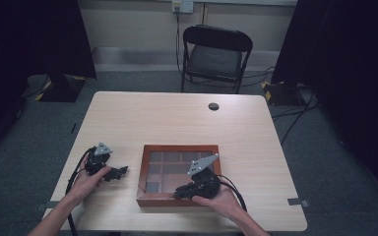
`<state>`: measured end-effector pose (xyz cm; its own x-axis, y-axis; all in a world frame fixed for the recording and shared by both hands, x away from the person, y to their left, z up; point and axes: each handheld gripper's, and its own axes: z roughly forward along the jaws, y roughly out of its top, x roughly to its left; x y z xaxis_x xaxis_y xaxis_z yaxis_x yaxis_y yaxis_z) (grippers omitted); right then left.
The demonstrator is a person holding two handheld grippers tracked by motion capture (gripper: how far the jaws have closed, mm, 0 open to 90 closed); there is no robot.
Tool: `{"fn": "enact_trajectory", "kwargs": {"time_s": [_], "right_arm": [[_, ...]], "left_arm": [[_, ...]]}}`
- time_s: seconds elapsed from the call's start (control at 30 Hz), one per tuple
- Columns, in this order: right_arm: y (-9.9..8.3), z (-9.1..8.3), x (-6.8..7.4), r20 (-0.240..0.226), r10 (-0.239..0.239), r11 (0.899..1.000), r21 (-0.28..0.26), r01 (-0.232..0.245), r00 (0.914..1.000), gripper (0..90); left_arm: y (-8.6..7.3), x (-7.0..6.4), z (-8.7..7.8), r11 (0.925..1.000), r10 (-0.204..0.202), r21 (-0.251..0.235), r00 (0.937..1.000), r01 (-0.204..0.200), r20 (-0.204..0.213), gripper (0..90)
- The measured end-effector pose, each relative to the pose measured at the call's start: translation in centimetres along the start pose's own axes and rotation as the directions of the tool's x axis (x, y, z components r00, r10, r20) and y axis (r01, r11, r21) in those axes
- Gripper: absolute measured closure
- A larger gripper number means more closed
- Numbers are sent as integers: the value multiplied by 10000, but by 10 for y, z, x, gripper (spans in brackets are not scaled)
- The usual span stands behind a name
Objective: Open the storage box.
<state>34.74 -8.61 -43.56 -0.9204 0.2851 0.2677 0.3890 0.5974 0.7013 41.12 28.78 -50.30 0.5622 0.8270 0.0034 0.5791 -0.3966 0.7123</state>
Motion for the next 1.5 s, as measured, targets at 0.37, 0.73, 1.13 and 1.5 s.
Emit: {"fn": "enact_trajectory", "kwargs": {"time_s": [0.37,0.73,1.13,1.5], "right_arm": [[-3,0,2,132,-286,9995,-162,288,9995,813],[-2,0,5,248,-385,9992,-112,388,9990,819],[3,-3,4,138,-146,9999,-42,147,9998,819],[10,-11,4,1,42,9997,-223,-42,10000,818]], "left_arm": [[0,0,0,10000,-2,-3,10000,2,-1,0],[0,0,0,10000,2,2,10000,-2,-1,0],[0,0,0,10000,-4,0,10000,4,2,0],[0,0,0,10000,37,6,10000,-37,12,0]]}}
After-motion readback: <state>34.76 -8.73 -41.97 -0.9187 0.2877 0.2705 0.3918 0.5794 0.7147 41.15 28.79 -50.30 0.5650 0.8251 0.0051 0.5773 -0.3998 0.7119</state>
